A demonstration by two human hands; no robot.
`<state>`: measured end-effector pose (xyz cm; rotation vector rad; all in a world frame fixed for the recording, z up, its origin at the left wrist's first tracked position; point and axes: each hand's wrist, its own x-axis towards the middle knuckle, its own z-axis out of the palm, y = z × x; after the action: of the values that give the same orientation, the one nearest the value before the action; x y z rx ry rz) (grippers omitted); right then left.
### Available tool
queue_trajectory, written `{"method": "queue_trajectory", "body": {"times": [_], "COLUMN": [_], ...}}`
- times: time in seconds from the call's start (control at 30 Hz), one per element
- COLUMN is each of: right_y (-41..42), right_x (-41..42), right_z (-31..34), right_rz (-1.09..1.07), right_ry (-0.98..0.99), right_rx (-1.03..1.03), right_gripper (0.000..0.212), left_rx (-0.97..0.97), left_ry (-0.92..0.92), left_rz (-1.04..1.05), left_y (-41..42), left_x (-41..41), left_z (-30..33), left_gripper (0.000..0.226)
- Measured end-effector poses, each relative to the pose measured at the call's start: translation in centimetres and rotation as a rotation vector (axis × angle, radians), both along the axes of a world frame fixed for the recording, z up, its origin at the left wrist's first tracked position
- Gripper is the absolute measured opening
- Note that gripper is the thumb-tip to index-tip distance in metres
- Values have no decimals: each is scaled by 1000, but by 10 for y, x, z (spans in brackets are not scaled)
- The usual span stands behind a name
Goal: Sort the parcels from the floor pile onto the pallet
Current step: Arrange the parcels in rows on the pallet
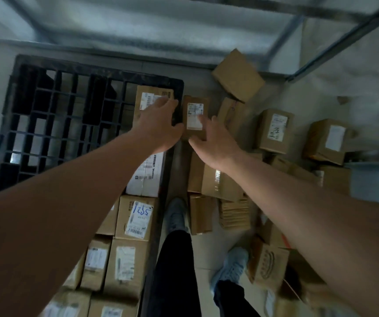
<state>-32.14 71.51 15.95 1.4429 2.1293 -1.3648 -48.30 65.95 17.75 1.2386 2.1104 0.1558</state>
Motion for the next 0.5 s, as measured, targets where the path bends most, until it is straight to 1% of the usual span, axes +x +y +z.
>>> {"method": "queue_trajectory", "body": {"times": [0.1,0.23,0.37,0.5], "right_y": [-7,-23,-30,-40], "right_x": [49,120,186,237], "right_z": [51,91,100,85], "right_rz": [54,67,110,124], "right_ry": [-77,-186,-290,-281], "right_rx": [48,92,115,72], "right_gripper": [77,82,93,106], "left_rx": [15,28,33,15], "left_ry": [20,109,152,182], "left_rz": [-28,-136,-217,-296], "left_y": [-6,-15,-26,-33], "left_x": [39,94,147,192], "left_z": [45,77,85,77], "left_gripper": [72,78,88,95]}}
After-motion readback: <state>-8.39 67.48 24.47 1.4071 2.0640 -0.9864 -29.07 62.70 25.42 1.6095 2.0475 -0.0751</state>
